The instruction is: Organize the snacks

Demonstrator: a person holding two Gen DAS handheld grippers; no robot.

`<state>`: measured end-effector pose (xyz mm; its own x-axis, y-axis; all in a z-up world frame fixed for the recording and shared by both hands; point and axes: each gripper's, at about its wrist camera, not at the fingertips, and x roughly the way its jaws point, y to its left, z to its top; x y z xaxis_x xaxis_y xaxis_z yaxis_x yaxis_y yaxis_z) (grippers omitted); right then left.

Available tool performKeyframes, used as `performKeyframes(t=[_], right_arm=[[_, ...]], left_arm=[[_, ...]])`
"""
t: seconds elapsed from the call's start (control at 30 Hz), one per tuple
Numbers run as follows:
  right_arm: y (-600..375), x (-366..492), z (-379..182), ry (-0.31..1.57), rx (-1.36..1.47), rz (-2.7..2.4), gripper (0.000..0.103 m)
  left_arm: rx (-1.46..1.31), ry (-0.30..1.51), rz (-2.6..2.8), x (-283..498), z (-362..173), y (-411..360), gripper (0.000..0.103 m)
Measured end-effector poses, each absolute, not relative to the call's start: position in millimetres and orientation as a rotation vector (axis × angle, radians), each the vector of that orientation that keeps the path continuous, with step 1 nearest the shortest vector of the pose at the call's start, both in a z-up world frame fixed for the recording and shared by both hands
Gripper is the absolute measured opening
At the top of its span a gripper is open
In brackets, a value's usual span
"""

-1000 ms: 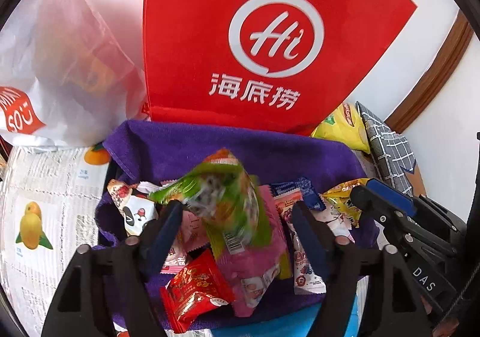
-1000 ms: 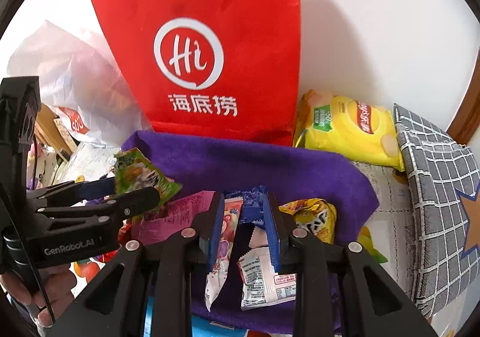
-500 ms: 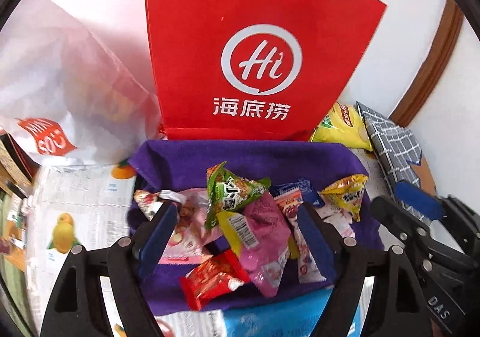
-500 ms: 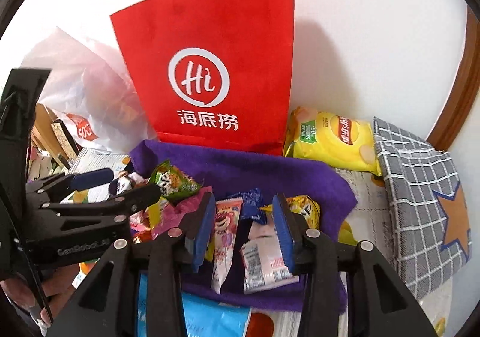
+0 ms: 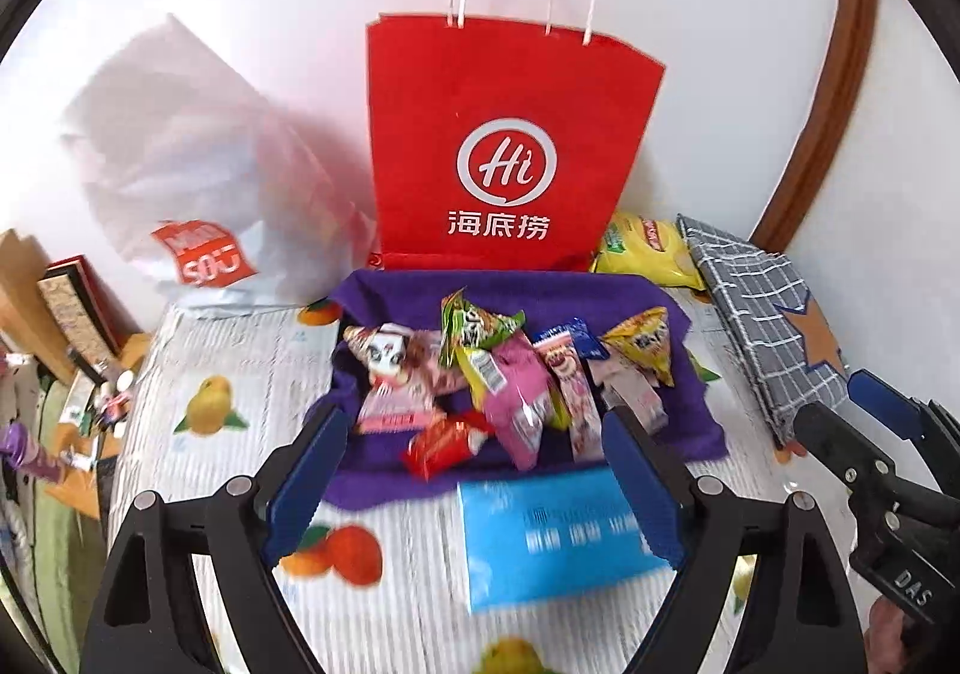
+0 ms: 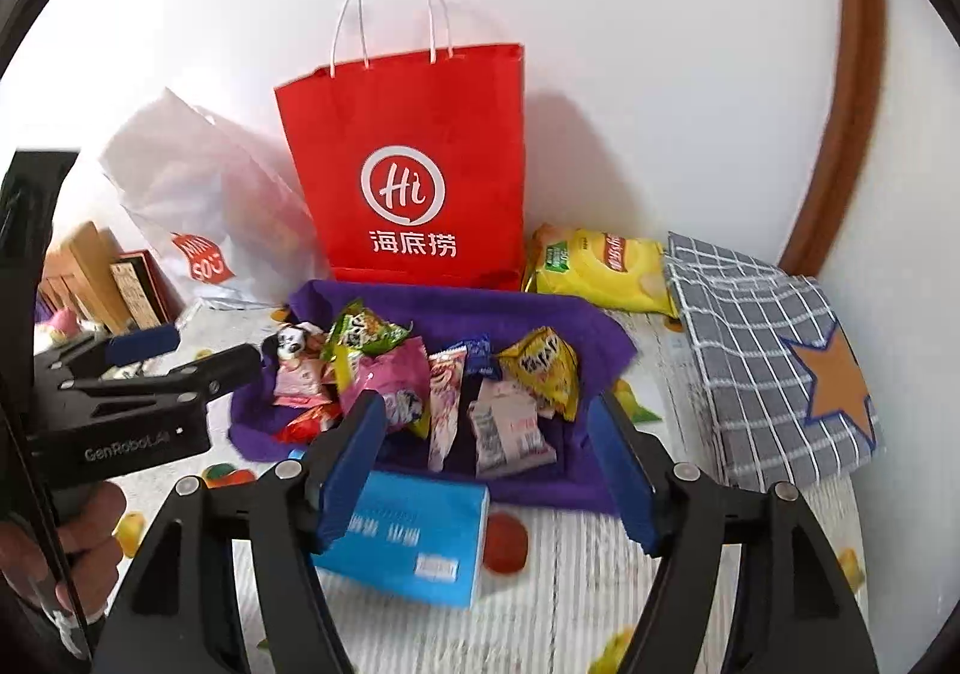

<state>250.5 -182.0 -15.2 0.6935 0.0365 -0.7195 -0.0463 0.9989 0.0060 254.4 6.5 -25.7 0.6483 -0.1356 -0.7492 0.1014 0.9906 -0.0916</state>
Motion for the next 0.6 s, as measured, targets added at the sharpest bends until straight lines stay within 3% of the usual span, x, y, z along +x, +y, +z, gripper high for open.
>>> performKeyframes(t=[0.13, 0.33, 0.47, 0.6], right_arm=[[-186.3, 213.6, -3.3, 0.782, -0.005, 0.014, 0.071], [-195.3, 163.7, 6.6, 0.79, 0.05, 0.02, 0.073], [-201.4, 128.9, 13.8, 0.75, 0.061, -0.003, 0.093], [-204.3, 100.1, 18.7, 0.716, 0.046, -0.034, 0.1]], left_arm=[[-0.035, 0.804, -0.12, 211.2, -7.3, 5.8, 0.094], [-0.021, 0.756, -0.111, 153.7, 8.8, 0.8, 0.095], [-0.022, 0.729, -0.114, 118.7, 15.3, -2.9, 0.097], [-0.011, 0.707, -0.109, 92.8, 17.3, -7.5, 0.099]])
